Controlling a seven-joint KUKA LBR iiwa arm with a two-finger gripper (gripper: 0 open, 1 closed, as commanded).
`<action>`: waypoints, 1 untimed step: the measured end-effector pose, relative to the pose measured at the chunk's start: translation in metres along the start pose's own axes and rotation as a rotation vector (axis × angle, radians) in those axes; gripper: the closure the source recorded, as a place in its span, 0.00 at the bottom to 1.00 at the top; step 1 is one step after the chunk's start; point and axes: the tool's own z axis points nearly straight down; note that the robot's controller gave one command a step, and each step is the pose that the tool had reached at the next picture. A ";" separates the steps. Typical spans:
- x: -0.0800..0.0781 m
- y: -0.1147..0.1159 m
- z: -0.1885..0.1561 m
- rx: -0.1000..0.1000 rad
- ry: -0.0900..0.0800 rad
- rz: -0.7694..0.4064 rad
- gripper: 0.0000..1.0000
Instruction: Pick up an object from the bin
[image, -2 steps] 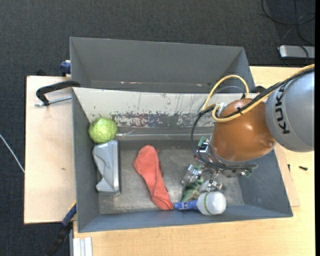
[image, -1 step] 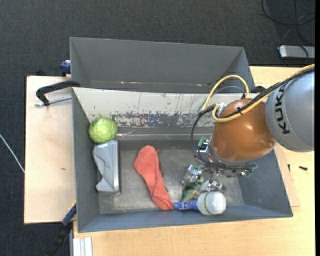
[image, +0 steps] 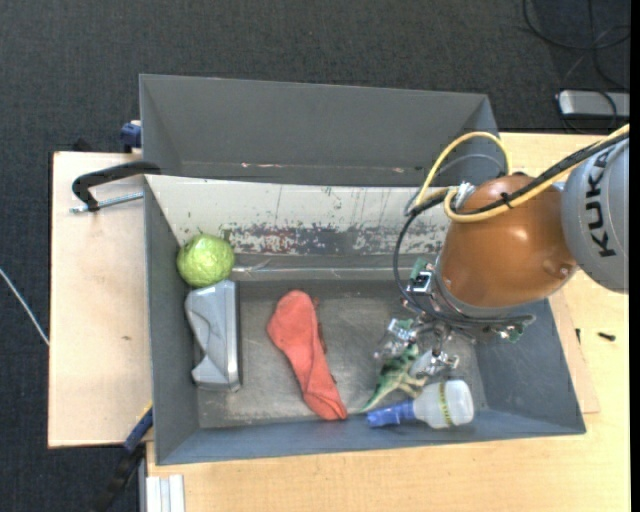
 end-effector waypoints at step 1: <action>-0.003 -0.003 -0.037 0.008 -0.004 -0.003 1.00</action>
Offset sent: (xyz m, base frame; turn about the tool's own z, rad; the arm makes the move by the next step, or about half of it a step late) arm -0.0049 0.0046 0.1022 0.0256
